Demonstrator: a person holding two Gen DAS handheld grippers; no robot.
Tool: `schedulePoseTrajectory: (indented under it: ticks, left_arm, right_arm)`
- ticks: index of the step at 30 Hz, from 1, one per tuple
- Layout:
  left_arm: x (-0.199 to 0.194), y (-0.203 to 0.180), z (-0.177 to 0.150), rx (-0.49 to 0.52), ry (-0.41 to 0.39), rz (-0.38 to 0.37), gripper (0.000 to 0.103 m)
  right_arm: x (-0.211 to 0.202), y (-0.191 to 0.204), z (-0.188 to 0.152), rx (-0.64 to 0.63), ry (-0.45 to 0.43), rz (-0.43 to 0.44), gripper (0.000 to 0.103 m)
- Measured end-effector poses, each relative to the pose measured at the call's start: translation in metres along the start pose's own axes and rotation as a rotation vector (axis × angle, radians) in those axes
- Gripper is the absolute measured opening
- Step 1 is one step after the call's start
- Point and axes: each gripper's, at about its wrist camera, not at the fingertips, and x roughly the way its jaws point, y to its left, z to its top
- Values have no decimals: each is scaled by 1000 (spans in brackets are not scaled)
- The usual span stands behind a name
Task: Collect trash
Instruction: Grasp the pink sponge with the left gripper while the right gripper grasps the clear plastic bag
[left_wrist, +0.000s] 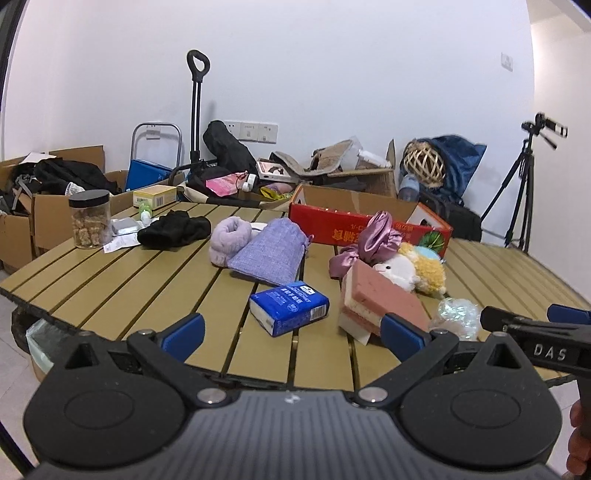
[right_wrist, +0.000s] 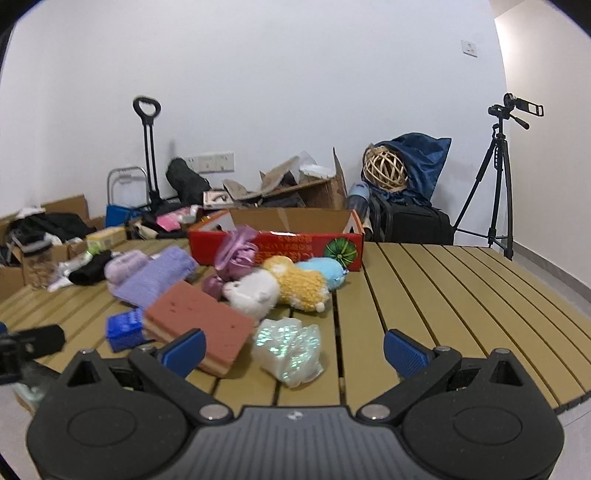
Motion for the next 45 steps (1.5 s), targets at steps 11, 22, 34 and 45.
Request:
schedulePoseTrajectory:
  ticks: [11, 22, 34, 45]
  left_arm:
    - [53, -17, 10, 19, 9, 12, 103]
    - [74, -23, 7, 19, 16, -38, 103]
    - [81, -54, 6, 140, 12, -70, 103]
    - [95, -111, -8, 347, 13, -88, 103]
  right_arm:
    - [60, -14, -11, 91, 17, 19, 92]
    - [84, -4, -19, 69, 38, 74, 44]
    - [69, -28, -18, 145, 9, 49, 34]
    - [55, -61, -19, 200, -11, -3, 34]
